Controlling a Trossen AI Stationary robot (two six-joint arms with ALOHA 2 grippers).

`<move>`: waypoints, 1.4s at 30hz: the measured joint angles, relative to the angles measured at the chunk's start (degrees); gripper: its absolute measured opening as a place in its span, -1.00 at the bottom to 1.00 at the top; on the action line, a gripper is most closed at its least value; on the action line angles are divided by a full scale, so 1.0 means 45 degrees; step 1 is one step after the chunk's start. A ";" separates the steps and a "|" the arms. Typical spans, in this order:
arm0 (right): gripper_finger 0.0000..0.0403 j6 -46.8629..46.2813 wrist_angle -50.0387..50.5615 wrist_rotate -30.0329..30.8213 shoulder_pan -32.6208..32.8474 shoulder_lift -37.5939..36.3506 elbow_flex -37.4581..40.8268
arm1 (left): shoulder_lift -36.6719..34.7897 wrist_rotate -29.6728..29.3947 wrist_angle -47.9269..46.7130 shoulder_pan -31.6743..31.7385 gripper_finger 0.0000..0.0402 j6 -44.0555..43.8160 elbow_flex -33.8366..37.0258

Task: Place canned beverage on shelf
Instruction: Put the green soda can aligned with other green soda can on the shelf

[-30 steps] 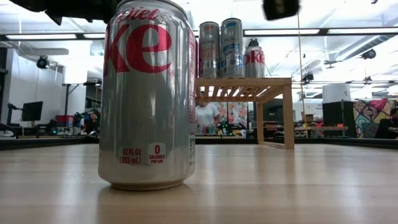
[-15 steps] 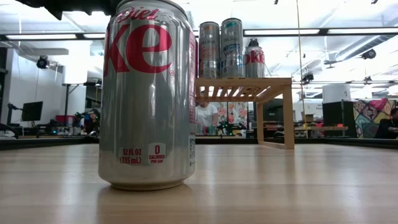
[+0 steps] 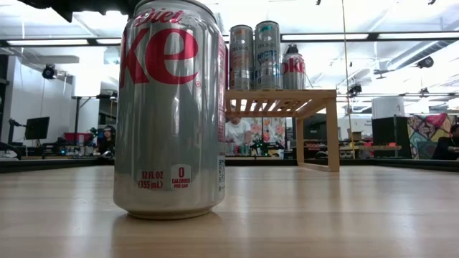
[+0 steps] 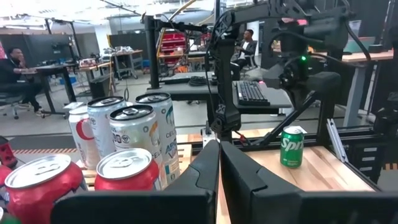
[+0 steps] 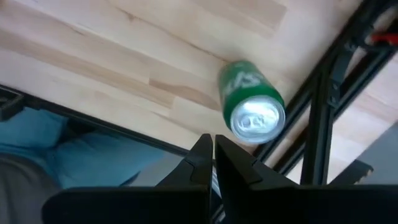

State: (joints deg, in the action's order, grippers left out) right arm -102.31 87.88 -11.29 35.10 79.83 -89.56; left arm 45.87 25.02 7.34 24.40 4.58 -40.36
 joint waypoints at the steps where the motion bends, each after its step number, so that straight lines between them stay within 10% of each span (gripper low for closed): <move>1: -0.96 -0.0271 -0.0057 0.0000 0.0271 0.0000 0.0092 | 0.0000 -0.0002 0.0034 0.0000 -1.00 0.0000 0.0000; 30: -0.91 -0.4168 -0.3066 0.2477 0.2892 -0.3898 0.5217 | 0.0024 -0.0704 0.1284 0.0000 -1.00 -0.0039 0.0000; 42: 0.08 -0.5166 -0.3695 -0.0072 0.2886 -0.2859 0.5217 | 0.0039 -0.0814 0.1499 0.0005 -1.00 0.0116 -0.0005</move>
State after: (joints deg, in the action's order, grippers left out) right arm -125.56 71.25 -11.61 48.09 66.97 -66.08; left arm 46.04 21.35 14.09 24.43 5.10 -40.38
